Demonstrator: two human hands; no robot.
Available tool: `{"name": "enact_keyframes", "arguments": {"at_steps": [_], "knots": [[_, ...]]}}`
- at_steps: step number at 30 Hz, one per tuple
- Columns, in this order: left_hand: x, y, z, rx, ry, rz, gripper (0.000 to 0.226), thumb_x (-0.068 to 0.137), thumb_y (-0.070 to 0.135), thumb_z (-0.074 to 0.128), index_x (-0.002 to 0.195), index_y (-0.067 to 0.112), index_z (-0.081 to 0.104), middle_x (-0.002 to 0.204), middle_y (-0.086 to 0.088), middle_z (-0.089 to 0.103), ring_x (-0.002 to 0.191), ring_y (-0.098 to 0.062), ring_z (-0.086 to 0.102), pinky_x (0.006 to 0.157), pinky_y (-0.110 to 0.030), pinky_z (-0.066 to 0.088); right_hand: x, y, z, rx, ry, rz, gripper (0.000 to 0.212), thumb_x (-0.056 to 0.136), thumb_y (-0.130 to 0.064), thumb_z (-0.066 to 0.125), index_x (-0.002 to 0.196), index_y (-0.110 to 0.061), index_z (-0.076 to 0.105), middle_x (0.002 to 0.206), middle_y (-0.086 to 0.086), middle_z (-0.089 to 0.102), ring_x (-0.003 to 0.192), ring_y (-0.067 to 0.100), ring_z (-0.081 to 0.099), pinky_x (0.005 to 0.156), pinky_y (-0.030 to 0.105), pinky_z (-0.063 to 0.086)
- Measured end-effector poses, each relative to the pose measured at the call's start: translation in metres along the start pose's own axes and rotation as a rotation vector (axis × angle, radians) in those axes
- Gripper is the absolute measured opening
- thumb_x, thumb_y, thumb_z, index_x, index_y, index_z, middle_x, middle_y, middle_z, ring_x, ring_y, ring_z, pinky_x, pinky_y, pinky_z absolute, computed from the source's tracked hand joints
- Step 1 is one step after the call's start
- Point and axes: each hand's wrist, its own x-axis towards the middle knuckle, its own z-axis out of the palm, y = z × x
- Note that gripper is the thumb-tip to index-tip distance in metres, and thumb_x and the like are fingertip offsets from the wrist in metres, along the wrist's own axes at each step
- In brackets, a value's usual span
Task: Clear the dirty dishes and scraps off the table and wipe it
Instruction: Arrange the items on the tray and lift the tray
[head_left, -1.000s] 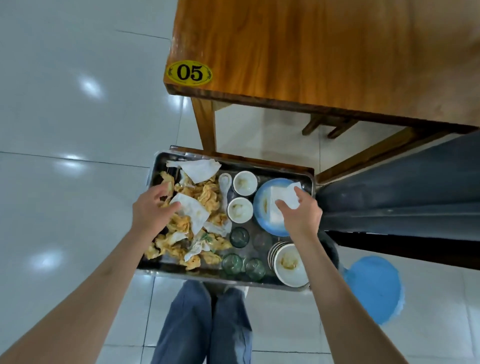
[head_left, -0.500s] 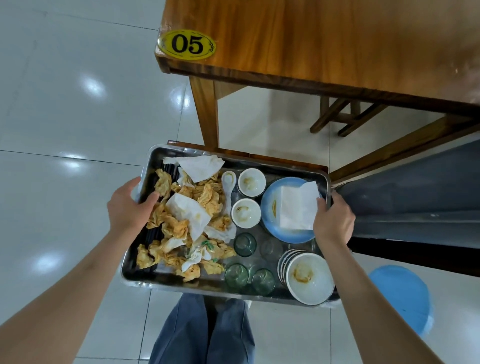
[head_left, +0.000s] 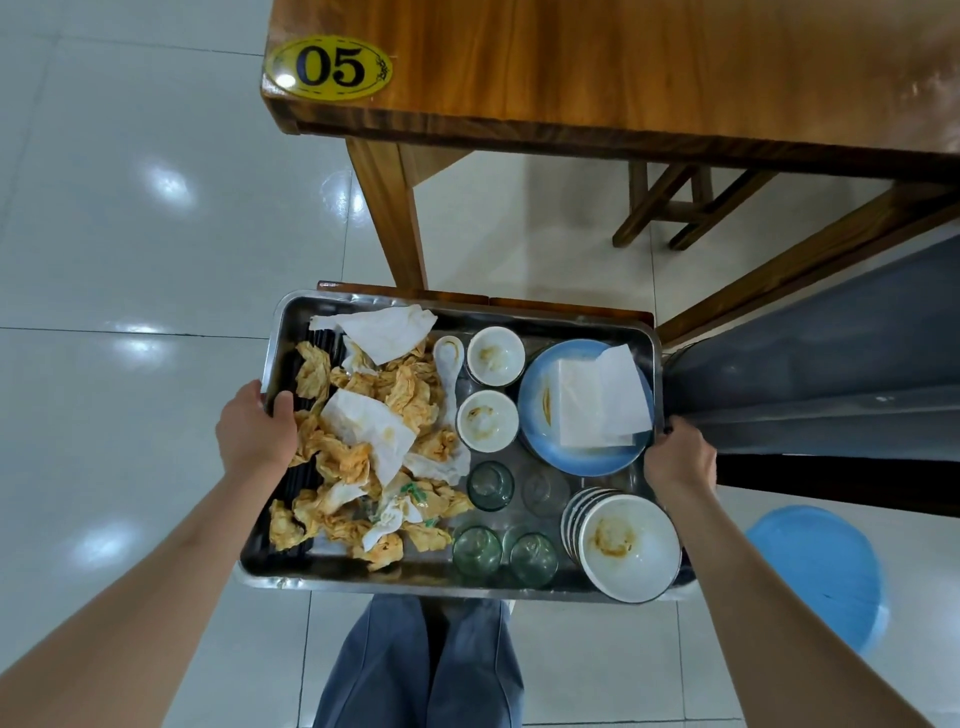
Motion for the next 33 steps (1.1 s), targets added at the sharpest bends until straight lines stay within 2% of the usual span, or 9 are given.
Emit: {"name": "enact_keyframes", "arguments": {"at_steps": [4, 7, 10, 13, 19, 22, 26, 30, 33], "knots": [[0.005, -0.009, 0.006, 0.002, 0.005, -0.048, 0.024, 0.096, 0.017, 0.042, 0.099, -0.001, 0.058, 0.097, -0.021, 0.062, 0.085, -0.035, 0.054, 0.078, -0.041, 0.041, 0.009, 0.004, 0.006, 0.037, -0.020, 0.011, 0.029, 0.087, 0.000, 0.046, 0.110, -0.008, 0.062, 0.105, 0.019, 0.063, 0.091, 0.036, 0.057, 0.077, 0.042, 0.051], [0.010, -0.014, 0.010, -0.015, 0.011, -0.121, 0.024, 0.095, 0.015, 0.040, 0.085, 0.000, 0.056, 0.082, -0.017, 0.056, 0.084, -0.039, 0.056, 0.073, -0.039, 0.040, 0.014, 0.003, 0.009, 0.087, 0.007, 0.051, 0.030, 0.085, 0.004, 0.049, 0.111, -0.007, 0.060, 0.107, 0.019, 0.062, 0.088, 0.032, 0.054, 0.073, 0.036, 0.044], [0.013, -0.017, 0.013, -0.033, -0.005, -0.162, 0.025, 0.095, 0.016, 0.041, 0.107, 0.003, 0.059, 0.100, -0.019, 0.061, 0.097, -0.040, 0.057, 0.085, -0.043, 0.045, 0.018, 0.000, 0.011, 0.114, 0.002, 0.079, 0.035, 0.084, 0.005, 0.051, 0.116, -0.005, 0.058, 0.114, 0.020, 0.061, 0.101, 0.037, 0.056, 0.080, 0.037, 0.045], [0.014, -0.019, 0.015, -0.062, -0.010, -0.205, 0.037, 0.096, 0.018, 0.043, 0.131, 0.008, 0.051, 0.122, -0.020, 0.058, 0.110, -0.039, 0.054, 0.097, -0.045, 0.043, 0.021, 0.000, 0.012, 0.118, -0.009, 0.102, 0.036, 0.084, 0.005, 0.050, 0.118, -0.005, 0.058, 0.116, 0.020, 0.061, 0.107, 0.038, 0.054, 0.082, 0.035, 0.045], [0.017, -0.015, 0.020, -0.116, 0.034, -0.324, 0.032, 0.098, 0.016, 0.041, 0.108, -0.003, 0.064, 0.102, -0.024, 0.064, 0.094, -0.038, 0.059, 0.078, -0.039, 0.045, 0.031, 0.008, 0.016, 0.132, -0.031, 0.158, 0.030, 0.086, 0.001, 0.049, 0.113, -0.006, 0.062, 0.112, 0.023, 0.061, 0.104, 0.041, 0.055, 0.089, 0.044, 0.049], [0.021, -0.014, 0.020, -0.123, 0.041, -0.371, 0.029, 0.097, 0.011, 0.043, 0.112, -0.001, 0.064, 0.105, -0.023, 0.065, 0.097, -0.039, 0.060, 0.082, -0.040, 0.048, 0.037, 0.008, 0.017, 0.137, -0.033, 0.187, 0.028, 0.088, -0.002, 0.050, 0.112, -0.005, 0.063, 0.113, 0.022, 0.061, 0.106, 0.040, 0.055, 0.089, 0.041, 0.047], [0.022, -0.013, 0.019, -0.154, 0.063, -0.417, 0.028, 0.094, 0.006, 0.048, 0.116, 0.002, 0.064, 0.107, -0.022, 0.065, 0.097, -0.038, 0.061, 0.074, -0.032, 0.045, 0.045, 0.009, 0.018, 0.107, -0.046, 0.222, 0.024, 0.090, -0.008, 0.051, 0.110, -0.002, 0.063, 0.114, 0.021, 0.062, 0.107, 0.038, 0.055, 0.081, 0.033, 0.044], [0.026, -0.014, 0.016, -0.252, 0.060, -0.470, 0.028, 0.095, 0.021, 0.053, 0.116, 0.006, 0.065, 0.107, -0.017, 0.066, 0.096, -0.034, 0.062, 0.072, -0.031, 0.046, 0.050, 0.011, 0.023, 0.147, -0.019, 0.288, 0.024, 0.090, -0.012, 0.056, 0.108, 0.001, 0.063, 0.112, 0.022, 0.062, 0.106, 0.038, 0.056, 0.078, 0.033, 0.044], [0.028, -0.018, 0.015, -0.297, 0.055, -0.499, 0.032, 0.093, 0.028, 0.056, 0.116, 0.007, 0.065, 0.106, -0.015, 0.066, 0.097, -0.033, 0.062, 0.075, -0.031, 0.047, 0.051, 0.012, 0.023, 0.173, -0.002, 0.327, 0.028, 0.087, -0.012, 0.060, 0.107, 0.007, 0.061, 0.112, 0.024, 0.061, 0.106, 0.040, 0.056, 0.086, 0.039, 0.046]]}}
